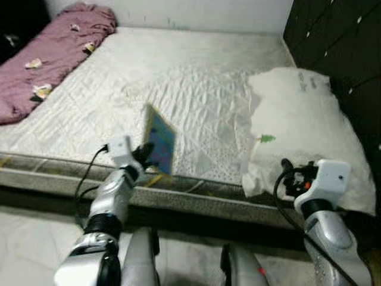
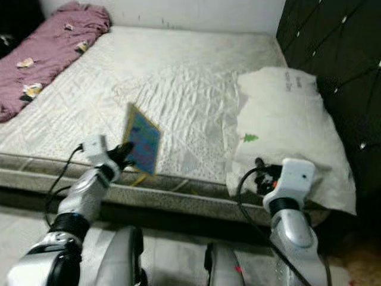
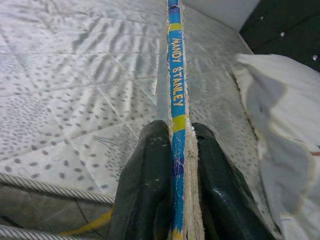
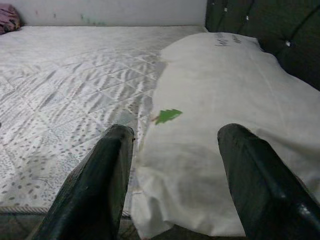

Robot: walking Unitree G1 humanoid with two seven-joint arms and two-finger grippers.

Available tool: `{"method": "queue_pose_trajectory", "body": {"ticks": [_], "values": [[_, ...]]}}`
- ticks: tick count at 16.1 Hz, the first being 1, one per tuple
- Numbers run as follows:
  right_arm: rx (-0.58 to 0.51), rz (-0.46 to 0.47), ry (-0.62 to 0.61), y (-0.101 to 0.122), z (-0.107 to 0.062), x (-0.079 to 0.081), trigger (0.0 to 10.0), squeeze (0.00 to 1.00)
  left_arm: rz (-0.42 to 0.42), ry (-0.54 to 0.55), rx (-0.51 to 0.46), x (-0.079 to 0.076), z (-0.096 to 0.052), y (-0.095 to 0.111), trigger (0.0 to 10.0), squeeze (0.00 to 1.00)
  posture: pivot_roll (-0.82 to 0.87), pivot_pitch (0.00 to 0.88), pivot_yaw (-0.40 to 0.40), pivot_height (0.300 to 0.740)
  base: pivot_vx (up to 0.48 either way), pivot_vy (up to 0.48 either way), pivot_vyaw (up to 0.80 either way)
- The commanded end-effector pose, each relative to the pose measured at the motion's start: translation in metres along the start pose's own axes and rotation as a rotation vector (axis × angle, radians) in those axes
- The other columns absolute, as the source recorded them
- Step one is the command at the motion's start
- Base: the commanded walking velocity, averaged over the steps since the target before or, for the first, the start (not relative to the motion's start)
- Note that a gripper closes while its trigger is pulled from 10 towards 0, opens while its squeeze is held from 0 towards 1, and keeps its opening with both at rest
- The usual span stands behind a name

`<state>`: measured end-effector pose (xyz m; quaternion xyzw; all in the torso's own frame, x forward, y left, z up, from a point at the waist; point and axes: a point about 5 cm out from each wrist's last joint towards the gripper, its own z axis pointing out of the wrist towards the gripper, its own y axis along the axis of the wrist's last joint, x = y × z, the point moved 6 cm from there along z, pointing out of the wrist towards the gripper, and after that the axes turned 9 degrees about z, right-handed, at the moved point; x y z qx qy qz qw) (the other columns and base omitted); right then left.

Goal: Clean up the room

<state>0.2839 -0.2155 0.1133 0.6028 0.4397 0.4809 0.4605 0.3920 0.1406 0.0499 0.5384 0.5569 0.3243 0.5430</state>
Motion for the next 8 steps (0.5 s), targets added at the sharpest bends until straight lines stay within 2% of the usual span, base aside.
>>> {"method": "queue_pose_trajectory", "body": {"ticks": [1, 4, 8], "values": [[-0.007, -0.003, 0.006, 0.006, -0.001, 0.001, 10.0, 0.00, 0.008, -0.019, -0.071, -0.006, 0.008, 0.024, 10.0, 0.00, -0.17, 0.020, -0.002, 0.620, 0.319, 0.000, 0.00], [0.013, -0.021, 0.002, 0.006, -0.009, -0.005, 10.0, 0.00, 0.002, -0.007, -0.074, -0.003, 0.010, 0.026, 10.0, 0.00, -0.18, 0.049, -0.018, 0.620, 0.331, 0.000, 0.00], [0.021, -0.038, -0.002, 0.009, -0.014, -0.009, 10.0, 0.00, -0.001, -0.017, -0.077, -0.007, 0.014, 0.029, 10.0, 0.00, -0.20, 0.070, -0.029, 0.620, 0.341, 0.000, 0.00]]}}
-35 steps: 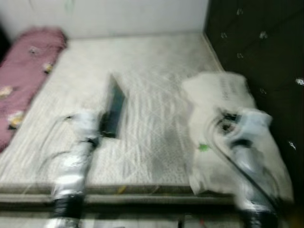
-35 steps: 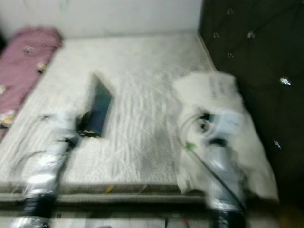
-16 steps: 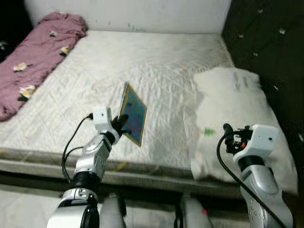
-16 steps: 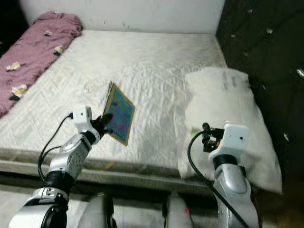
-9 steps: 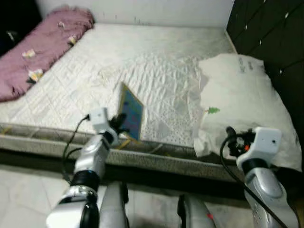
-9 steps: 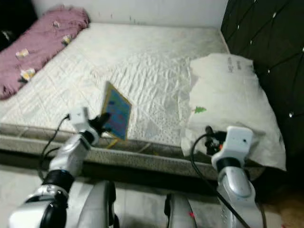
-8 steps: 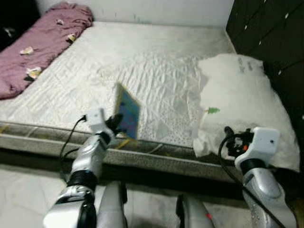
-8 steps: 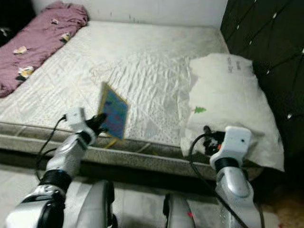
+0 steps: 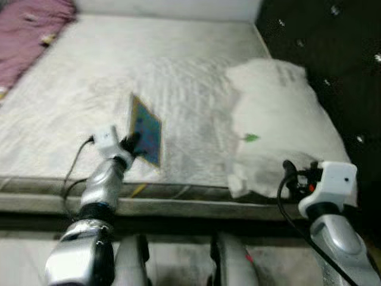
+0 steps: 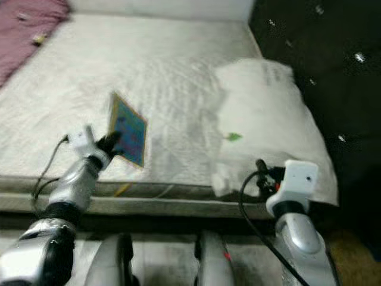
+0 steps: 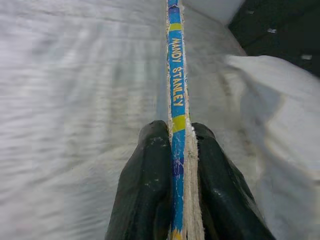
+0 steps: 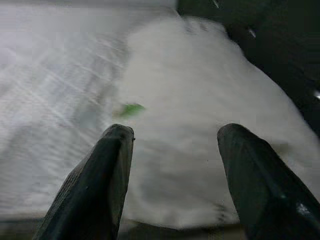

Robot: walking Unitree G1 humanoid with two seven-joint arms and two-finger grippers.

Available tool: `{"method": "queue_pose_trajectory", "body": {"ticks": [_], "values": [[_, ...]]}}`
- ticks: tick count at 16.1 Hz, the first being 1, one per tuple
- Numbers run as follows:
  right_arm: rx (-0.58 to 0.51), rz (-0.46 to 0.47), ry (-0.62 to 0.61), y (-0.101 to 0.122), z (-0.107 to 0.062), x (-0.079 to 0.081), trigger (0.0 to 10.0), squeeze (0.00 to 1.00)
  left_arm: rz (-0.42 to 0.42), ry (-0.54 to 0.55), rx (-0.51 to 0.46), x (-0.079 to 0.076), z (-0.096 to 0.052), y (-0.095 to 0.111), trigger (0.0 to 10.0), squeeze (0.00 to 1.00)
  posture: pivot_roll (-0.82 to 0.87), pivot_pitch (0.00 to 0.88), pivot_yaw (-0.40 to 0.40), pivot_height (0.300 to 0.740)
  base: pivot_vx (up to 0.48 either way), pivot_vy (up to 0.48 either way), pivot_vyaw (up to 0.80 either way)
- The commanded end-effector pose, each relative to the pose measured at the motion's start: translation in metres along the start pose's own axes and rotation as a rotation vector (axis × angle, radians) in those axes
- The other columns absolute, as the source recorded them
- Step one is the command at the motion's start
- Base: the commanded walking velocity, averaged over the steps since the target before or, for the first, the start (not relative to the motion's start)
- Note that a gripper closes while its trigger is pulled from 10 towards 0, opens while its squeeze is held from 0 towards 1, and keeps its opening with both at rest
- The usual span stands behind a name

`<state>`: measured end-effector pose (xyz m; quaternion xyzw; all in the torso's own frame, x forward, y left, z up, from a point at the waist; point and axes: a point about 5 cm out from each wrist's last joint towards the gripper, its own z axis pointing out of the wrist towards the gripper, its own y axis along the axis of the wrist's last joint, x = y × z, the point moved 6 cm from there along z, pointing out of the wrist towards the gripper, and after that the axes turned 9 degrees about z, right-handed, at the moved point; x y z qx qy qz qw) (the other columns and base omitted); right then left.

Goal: Clean up the room

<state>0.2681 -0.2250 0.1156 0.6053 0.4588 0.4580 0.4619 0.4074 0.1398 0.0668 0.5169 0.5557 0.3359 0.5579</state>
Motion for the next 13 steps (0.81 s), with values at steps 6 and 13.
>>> {"method": "queue_pose_trajectory", "body": {"ticks": [6, 13], "values": [[-0.002, -0.017, 0.011, 0.009, -0.005, -0.002, 10.0, 0.00, -0.081, -0.065, 0.048, -0.028, 0.012, -0.004, 10.0, 0.00, -0.22, 0.097, -0.047, 0.620, 0.159, 0.000, 0.00], [0.006, -0.060, 0.006, 0.020, -0.012, -0.011, 10.0, 0.00, -0.323, -0.049, 0.185, -0.050, 0.007, -0.049, 10.0, 0.00, -0.29, 0.148, -0.078, 0.620, 0.000, 0.000, 0.00]]}}
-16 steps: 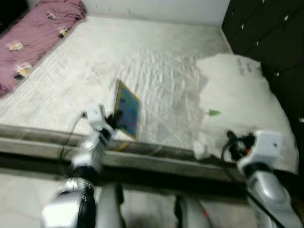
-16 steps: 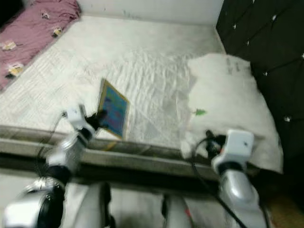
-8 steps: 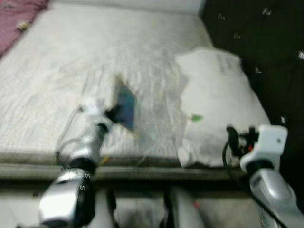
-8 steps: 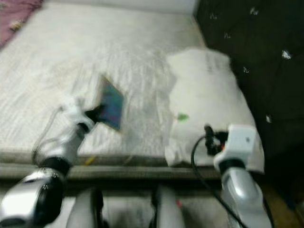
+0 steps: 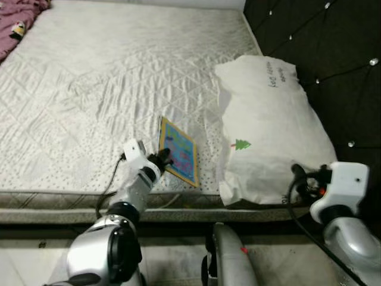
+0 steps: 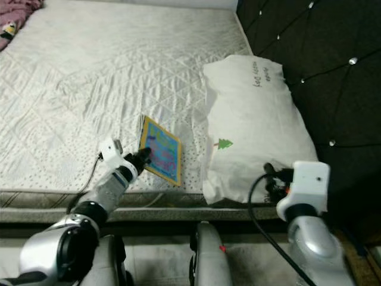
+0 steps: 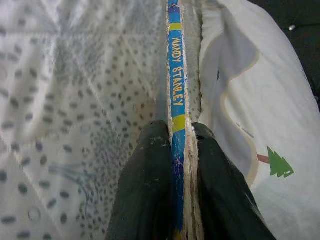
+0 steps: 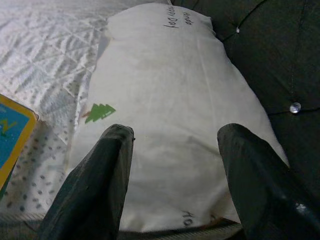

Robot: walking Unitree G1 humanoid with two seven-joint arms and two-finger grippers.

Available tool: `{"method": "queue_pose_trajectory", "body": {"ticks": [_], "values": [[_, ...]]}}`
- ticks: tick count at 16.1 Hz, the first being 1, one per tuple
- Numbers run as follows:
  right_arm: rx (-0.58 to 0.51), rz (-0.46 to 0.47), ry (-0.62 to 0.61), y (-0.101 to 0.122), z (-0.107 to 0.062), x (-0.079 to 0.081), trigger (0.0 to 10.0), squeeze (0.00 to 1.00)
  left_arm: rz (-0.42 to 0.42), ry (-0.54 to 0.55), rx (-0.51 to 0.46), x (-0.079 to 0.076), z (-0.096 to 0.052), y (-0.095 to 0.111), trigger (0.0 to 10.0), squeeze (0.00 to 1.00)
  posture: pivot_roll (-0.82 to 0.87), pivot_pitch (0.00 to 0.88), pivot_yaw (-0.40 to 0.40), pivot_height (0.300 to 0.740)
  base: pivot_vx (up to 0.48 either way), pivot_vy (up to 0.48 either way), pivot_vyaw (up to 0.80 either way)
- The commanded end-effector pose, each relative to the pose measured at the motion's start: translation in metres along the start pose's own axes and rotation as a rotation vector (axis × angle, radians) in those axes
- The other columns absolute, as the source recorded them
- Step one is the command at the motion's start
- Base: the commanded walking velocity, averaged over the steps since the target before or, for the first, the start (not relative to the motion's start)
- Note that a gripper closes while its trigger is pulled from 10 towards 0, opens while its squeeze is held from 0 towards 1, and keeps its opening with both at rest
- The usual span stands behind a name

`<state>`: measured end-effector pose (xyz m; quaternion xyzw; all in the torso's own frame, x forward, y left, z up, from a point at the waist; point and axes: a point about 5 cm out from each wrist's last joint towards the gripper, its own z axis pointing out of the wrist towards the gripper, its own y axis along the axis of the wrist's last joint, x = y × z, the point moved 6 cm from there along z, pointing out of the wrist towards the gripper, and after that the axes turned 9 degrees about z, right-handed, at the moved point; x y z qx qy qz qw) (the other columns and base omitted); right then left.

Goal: Clean up the room

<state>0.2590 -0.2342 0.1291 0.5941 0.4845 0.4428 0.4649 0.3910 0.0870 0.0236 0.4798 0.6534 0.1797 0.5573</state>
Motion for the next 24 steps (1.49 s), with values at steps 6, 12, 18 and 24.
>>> {"method": "queue_pose_trajectory", "body": {"ticks": [6, 12, 18, 24], "values": [[0.004, -0.048, -0.028, 0.011, -0.015, -0.017, 10.0, 0.00, 0.010, 0.050, -0.038, 0.005, 0.002, 0.009, 10.0, 0.00, -0.36, 0.163, -0.096, 0.620, 0.000, 0.000, 0.00], [0.010, -0.065, -0.044, 0.015, -0.021, -0.024, 10.0, 0.00, 0.118, 0.049, -0.014, 0.005, 0.002, 0.011, 10.0, 1.00, -0.39, 0.164, -0.098, 0.620, 0.000, 0.000, 0.00], [0.013, -0.058, -0.042, 0.013, -0.017, -0.023, 10.0, 0.00, 0.172, 0.109, -0.015, 0.020, 0.000, 0.019, 10.0, 1.00, -0.37, 0.145, -0.086, 0.620, 0.000, 0.000, 0.00], [-0.036, 0.014, -0.017, 0.011, 0.010, -0.004, 10.0, 0.00, 0.231, 0.185, -0.039, 0.043, -0.007, 0.038, 10.0, 1.00, -0.28, 0.074, -0.036, 0.620, 0.000, 0.000, 0.00]]}}
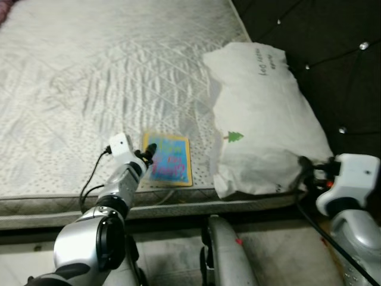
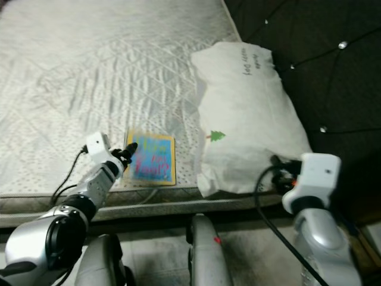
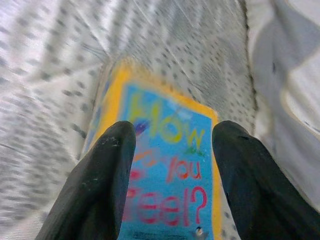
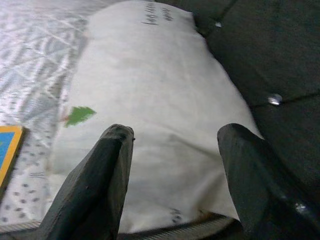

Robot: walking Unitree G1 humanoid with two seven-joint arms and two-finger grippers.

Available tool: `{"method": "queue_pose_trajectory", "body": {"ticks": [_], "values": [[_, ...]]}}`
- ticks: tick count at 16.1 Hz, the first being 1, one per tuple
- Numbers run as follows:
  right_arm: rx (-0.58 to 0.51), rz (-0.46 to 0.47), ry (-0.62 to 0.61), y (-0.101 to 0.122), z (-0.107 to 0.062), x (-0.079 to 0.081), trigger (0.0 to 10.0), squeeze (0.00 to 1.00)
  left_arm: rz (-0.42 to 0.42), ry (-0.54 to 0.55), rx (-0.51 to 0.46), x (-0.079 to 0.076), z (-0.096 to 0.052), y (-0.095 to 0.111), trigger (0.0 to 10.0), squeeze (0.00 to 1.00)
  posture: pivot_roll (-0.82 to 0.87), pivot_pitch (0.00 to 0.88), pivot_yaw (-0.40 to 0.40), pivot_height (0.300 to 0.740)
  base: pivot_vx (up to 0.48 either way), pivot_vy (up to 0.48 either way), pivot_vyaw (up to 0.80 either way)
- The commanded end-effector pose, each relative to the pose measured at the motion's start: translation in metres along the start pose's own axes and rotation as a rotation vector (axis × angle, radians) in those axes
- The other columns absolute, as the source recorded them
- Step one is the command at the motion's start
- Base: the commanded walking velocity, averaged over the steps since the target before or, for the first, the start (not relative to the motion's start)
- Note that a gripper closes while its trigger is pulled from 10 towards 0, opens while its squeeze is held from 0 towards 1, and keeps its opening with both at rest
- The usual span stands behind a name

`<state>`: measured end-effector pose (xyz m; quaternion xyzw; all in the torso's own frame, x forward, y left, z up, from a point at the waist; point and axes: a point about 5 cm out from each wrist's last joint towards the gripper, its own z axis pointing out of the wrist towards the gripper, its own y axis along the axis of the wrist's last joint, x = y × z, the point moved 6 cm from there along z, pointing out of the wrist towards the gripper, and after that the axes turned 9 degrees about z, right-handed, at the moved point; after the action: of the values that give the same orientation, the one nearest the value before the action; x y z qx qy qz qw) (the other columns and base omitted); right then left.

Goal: Clean up the room

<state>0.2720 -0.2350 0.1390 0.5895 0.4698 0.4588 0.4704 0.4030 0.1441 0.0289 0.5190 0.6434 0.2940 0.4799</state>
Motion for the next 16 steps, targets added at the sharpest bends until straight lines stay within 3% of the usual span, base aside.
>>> {"method": "queue_pose_trajectory", "body": {"ticks": [1, 6, 8, 10, 11, 14, 16], "values": [[-0.003, 0.000, -0.018, -0.003, 0.003, -0.002, 10.0, 0.00, 0.021, 0.016, -0.008, 0.005, 0.000, 0.005, 10.0, 1.00, -0.25, 0.050, -0.021, 0.620, 0.000, 0.000, 0.00], [-0.055, 0.062, 0.008, -0.002, 0.024, 0.012, 10.0, 0.00, 0.026, 0.057, -0.067, 0.026, -0.004, 0.022, 10.0, 1.00, -0.20, 0.000, 0.033, 0.620, 0.000, 0.000, 0.00], [-0.058, 0.076, 0.067, -0.008, 0.034, 0.032, 10.0, 0.00, 0.117, 0.006, -0.154, 0.029, -0.011, 0.033, 10.0, 1.00, -0.17, 0.000, 0.046, 0.620, 0.000, 0.000, 0.00], [-0.087, 0.114, 0.130, -0.006, 0.040, 0.048, 10.0, 0.00, 0.164, -0.033, -0.255, 0.027, -0.028, 0.042, 10.0, 1.00, -0.12, 0.000, 0.053, 0.625, 0.000, 0.000, 0.00], [-0.110, 0.146, 0.137, -0.004, 0.049, 0.056, 10.0, 0.00, 0.250, -0.078, -0.306, 0.018, -0.053, 0.044, 10.0, 0.00, -0.08, 0.000, 0.055, 0.639, 0.000, 0.000, 0.00], [-0.145, 0.176, 0.144, 0.000, 0.064, 0.069, 10.0, 0.00, 0.372, -0.107, -0.350, 0.012, -0.081, 0.045, 10.0, 0.00, 0.00, 0.000, 0.058, 0.674, 0.000, 0.000, 0.00], [-0.165, 0.189, 0.152, 0.003, 0.069, 0.075, 10.0, 0.00, 0.385, -0.064, -0.349, 0.021, -0.090, 0.047, 10.0, 0.00, 0.04, 0.000, 0.062, 0.698, 0.000, 0.000, 0.00]]}}
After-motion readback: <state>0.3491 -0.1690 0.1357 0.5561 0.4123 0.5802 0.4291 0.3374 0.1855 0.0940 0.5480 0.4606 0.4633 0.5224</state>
